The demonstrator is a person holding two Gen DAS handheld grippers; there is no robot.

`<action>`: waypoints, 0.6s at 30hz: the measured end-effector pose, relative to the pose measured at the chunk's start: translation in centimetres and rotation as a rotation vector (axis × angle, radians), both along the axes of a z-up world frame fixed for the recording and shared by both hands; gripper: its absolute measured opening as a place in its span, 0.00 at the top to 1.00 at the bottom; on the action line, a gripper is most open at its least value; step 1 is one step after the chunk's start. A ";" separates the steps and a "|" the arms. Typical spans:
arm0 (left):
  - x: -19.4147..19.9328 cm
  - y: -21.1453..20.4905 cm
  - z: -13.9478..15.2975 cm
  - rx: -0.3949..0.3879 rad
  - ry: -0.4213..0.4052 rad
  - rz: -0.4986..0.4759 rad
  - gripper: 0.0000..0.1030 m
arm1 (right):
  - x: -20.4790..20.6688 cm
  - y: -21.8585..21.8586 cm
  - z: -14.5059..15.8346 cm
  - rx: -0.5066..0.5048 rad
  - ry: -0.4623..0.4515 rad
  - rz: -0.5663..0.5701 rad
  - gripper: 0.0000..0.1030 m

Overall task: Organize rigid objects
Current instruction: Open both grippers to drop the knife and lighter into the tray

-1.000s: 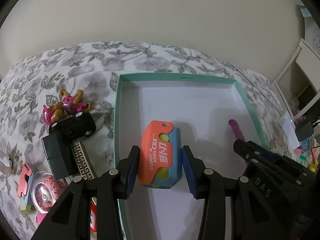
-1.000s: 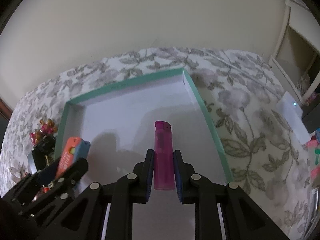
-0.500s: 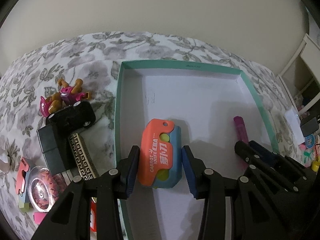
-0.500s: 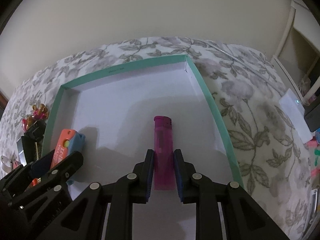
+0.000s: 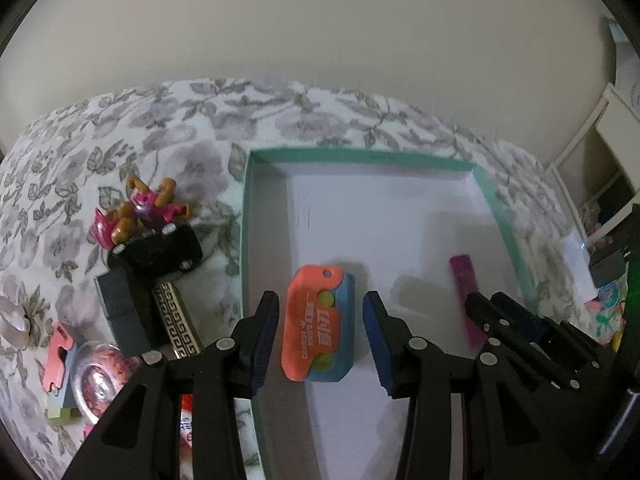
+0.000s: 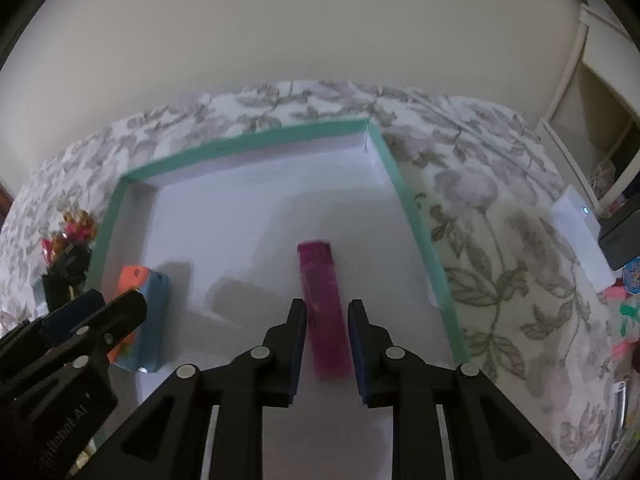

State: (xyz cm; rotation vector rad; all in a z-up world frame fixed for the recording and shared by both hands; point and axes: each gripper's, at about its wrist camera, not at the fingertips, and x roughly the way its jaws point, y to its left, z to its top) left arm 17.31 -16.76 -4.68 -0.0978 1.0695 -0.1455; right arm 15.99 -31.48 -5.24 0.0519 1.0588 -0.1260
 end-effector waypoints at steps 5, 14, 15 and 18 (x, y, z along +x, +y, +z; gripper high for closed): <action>0.1 1.2 2.1 -0.026 -0.036 0.028 0.49 | -0.2 -0.5 2.8 0.004 -0.061 -0.016 0.76; 0.6 3.5 4.3 -0.067 -0.081 0.083 0.17 | -0.4 -0.2 5.2 0.008 -0.115 -0.008 0.52; 0.7 3.7 4.2 -0.071 -0.077 0.087 0.15 | -0.5 -0.2 5.1 0.009 -0.113 -0.008 0.47; 0.7 4.0 3.9 -0.080 -0.075 0.094 0.11 | -0.4 -0.1 4.6 0.006 -0.093 -0.004 0.36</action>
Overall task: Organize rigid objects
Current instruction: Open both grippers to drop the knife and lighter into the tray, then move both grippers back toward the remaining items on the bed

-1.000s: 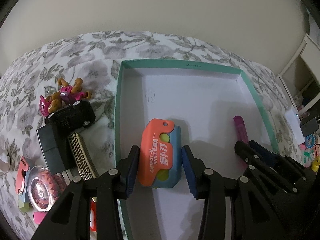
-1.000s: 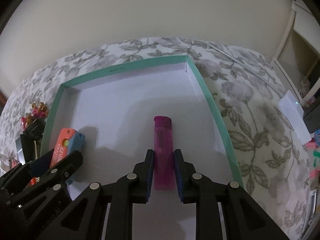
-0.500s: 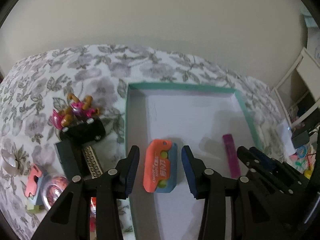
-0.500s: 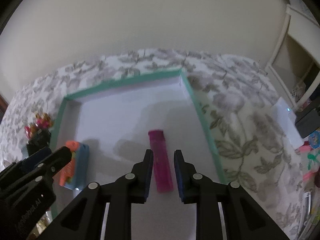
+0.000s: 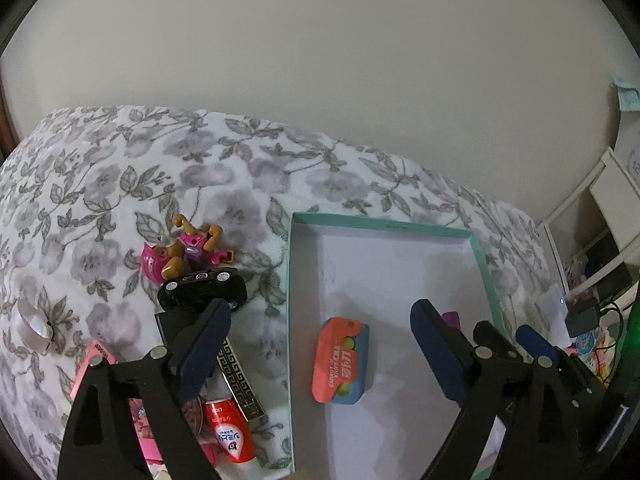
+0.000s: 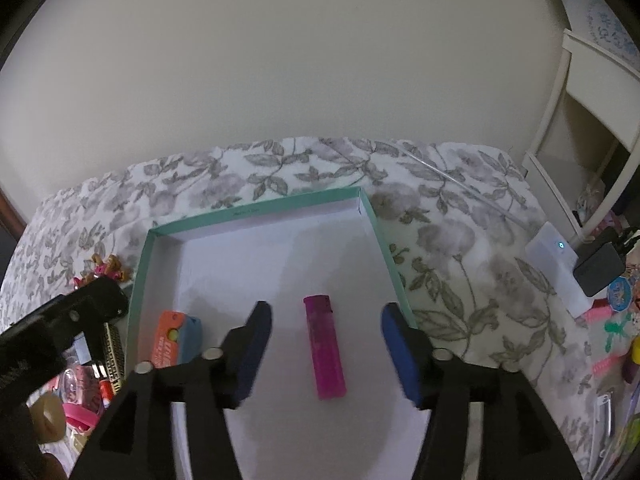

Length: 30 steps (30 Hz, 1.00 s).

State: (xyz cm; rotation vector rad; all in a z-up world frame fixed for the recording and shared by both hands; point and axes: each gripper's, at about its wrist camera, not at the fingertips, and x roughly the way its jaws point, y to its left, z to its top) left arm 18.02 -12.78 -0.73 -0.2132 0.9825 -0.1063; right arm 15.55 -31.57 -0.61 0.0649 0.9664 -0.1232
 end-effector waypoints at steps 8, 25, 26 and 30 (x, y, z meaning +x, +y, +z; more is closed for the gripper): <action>-0.2 0.4 0.2 0.027 -0.067 0.041 0.00 | 0.1 -0.6 -1.0 0.018 0.012 -0.031 0.15; -0.1 4.2 1.3 0.018 -0.106 0.125 0.00 | 0.1 -0.3 0.2 0.083 -0.001 -0.032 0.00; -0.1 4.7 1.4 0.025 -0.101 0.131 0.00 | 0.0 -0.1 0.6 0.085 -0.002 -0.024 0.00; -0.6 6.8 2.9 0.053 -0.111 0.157 0.00 | -0.1 1.1 1.8 0.115 -0.018 0.020 0.00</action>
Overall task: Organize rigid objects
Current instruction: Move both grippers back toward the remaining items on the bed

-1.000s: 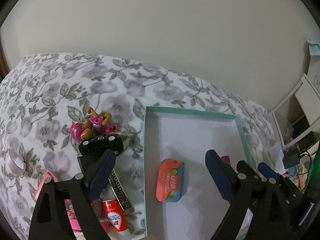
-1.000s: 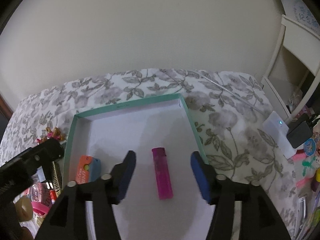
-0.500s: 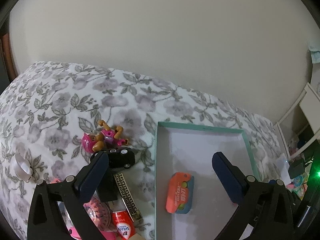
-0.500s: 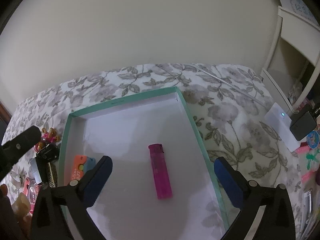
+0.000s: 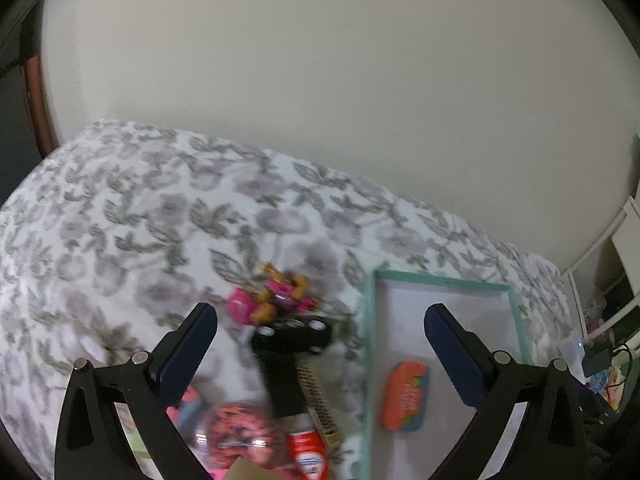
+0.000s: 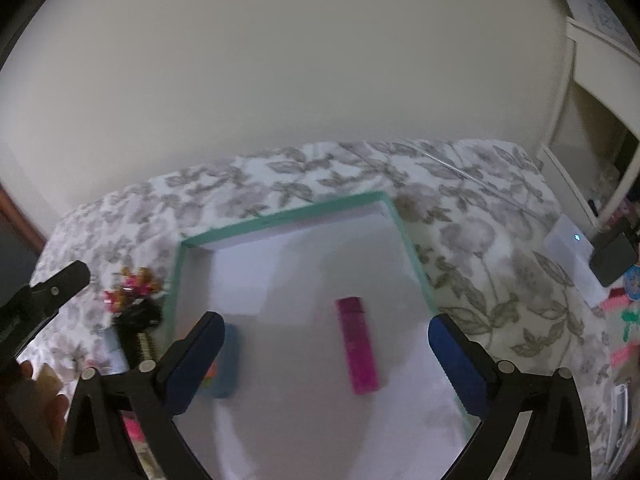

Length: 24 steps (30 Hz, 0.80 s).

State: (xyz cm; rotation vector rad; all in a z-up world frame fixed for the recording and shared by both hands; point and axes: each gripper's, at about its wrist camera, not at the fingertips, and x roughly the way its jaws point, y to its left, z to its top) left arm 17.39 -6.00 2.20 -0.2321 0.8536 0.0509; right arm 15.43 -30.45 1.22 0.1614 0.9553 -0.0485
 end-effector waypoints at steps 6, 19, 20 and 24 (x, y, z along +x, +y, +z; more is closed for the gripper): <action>-1.8 3.8 3.5 0.062 -0.083 0.052 0.00 | -0.5 4.1 2.4 0.041 -0.052 0.124 0.00; -4.6 11.6 2.1 0.058 0.162 0.202 0.00 | -2.7 14.6 1.9 -0.016 0.043 0.402 0.00; -4.7 11.7 1.3 0.061 0.193 0.196 0.00 | -2.9 15.4 1.4 -0.015 0.074 0.428 0.00; -5.2 11.5 -1.6 0.081 0.305 0.190 0.00 | -3.5 17.4 -0.5 -0.048 0.146 0.490 0.00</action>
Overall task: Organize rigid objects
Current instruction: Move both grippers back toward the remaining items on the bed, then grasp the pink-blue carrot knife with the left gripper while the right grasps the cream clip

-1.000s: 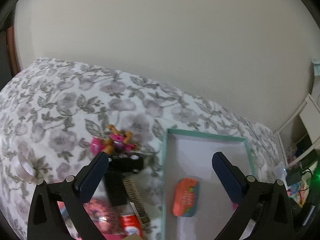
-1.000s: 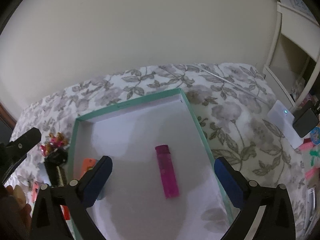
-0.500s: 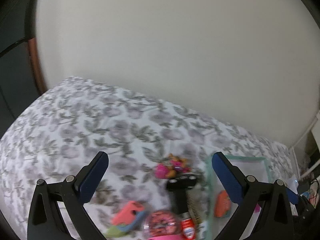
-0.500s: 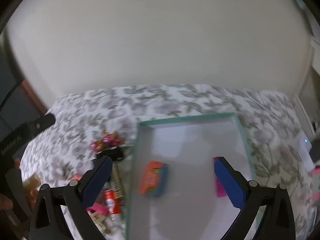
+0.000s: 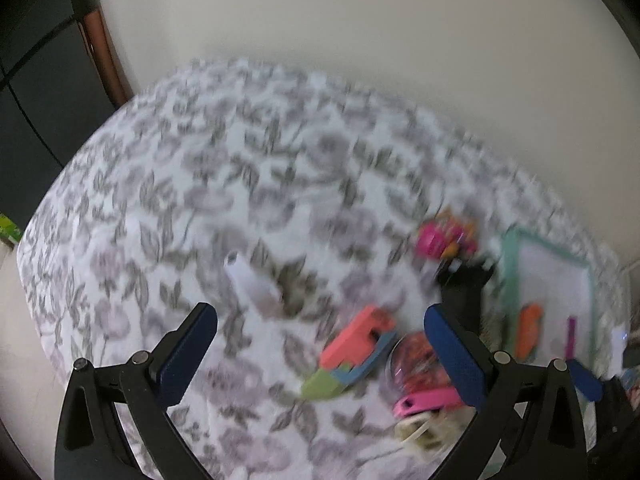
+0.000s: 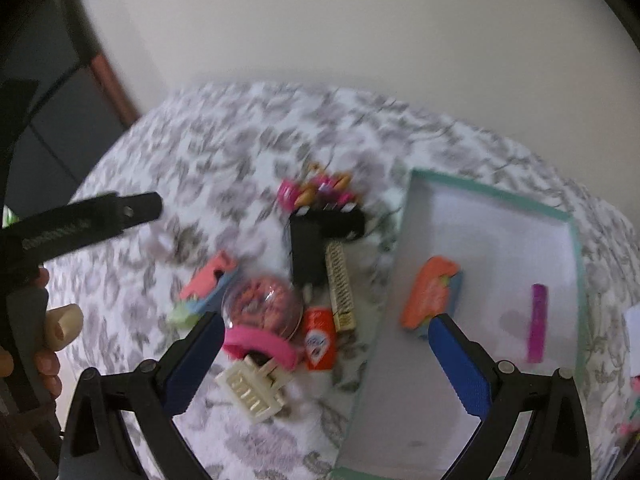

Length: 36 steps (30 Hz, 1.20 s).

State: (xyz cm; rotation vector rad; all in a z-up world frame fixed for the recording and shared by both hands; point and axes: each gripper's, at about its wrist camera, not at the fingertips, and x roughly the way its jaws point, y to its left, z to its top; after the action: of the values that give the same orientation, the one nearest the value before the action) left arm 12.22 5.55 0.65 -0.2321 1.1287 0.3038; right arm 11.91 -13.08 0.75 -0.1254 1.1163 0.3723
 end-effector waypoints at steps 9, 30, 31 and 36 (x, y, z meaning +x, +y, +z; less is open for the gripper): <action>-1.6 0.0 -4.9 -0.053 0.157 0.006 0.00 | -1.2 2.9 -4.5 -0.075 0.149 0.112 0.00; 0.2 -1.4 -7.1 0.002 0.211 -0.105 0.08 | -3.2 5.9 -6.8 -0.178 0.166 0.276 0.18; 0.3 -1.5 -7.3 -0.001 0.217 -0.113 0.12 | -3.1 6.0 -7.0 -0.184 0.173 0.278 0.20; 0.6 -2.5 -8.2 -0.033 0.229 -0.137 0.22 | -3.3 6.2 -7.5 -0.200 0.172 0.282 0.24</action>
State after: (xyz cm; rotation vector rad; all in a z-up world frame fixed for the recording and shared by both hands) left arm 12.82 3.09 -7.59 -0.1513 1.3698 0.1933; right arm 8.57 -6.83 -6.78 -0.4372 1.3083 0.5299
